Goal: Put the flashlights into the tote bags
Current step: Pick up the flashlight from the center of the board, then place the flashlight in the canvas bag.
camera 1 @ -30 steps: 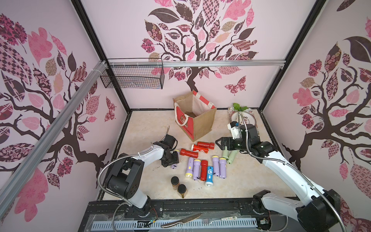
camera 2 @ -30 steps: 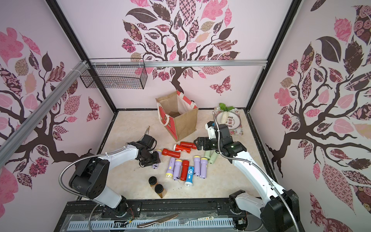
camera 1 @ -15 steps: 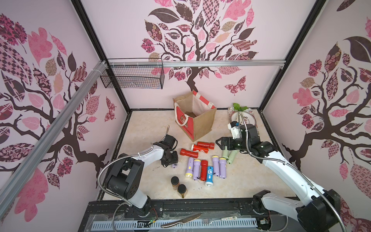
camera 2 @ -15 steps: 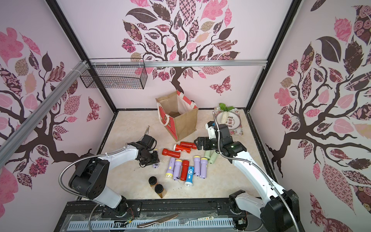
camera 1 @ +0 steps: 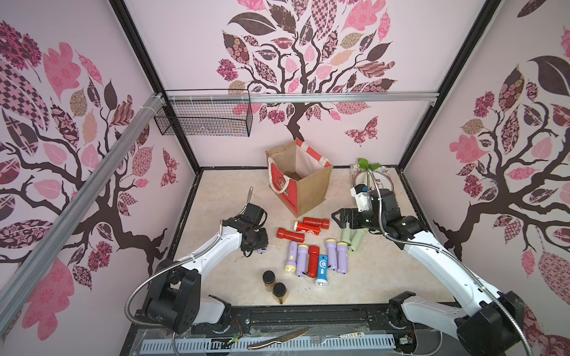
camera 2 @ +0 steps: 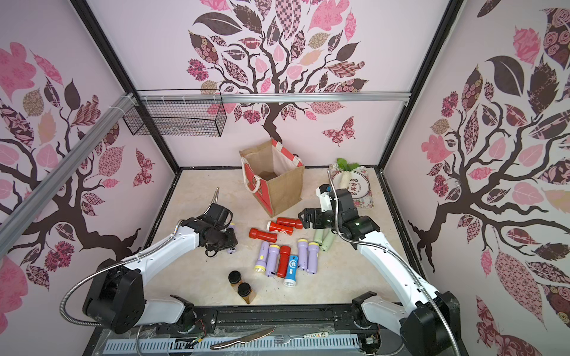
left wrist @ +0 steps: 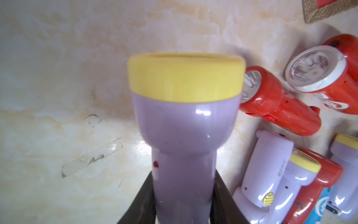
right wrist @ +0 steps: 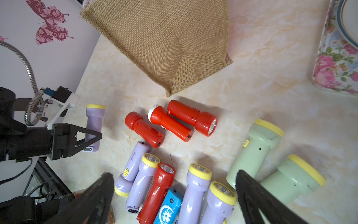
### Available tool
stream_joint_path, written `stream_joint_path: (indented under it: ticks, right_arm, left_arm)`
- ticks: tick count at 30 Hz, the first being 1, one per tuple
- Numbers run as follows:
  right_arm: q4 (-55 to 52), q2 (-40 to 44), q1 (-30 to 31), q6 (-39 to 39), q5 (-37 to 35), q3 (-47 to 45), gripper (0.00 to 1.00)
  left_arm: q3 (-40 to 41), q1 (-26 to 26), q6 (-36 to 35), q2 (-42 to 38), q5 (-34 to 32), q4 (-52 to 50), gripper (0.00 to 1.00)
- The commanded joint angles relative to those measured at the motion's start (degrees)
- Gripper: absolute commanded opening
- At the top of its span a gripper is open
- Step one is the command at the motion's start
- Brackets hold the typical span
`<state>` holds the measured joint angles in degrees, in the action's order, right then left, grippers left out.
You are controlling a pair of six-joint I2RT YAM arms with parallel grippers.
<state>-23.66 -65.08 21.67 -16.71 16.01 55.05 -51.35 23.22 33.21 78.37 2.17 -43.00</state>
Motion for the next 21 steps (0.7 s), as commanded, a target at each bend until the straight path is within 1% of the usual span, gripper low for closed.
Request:
stream_joint_path:
  ticks: [1, 12, 16, 21]
  right_arm:
    - [-0.07, 1.29, 0.3, 0.3, -0.28, 3.94, 1.0]
    - [-1.13, 1.23, 0.3, 0.78, -1.35, 7.55, 1.0]
    - [-1.13, 1.18, 0.3, 0.87, -1.24, 7.81, 1.0]
    - [-0.91, 0.83, 0.29, 0.47, -0.81, 8.03, 1.0]
  left_arm:
    - [-6.12, -0.45, -0.11, -3.35, -1.92, -1.99, 0.0]
    - [-21.57, -0.63, -1.21, -4.23, -1.14, -6.82, 0.0]
    - [-27.05, -0.63, -1.37, -2.8, -0.11, -6.89, 0.0]
    - [-34.05, -0.58, -2.4, 0.92, 1.0, -5.2, 0.0]
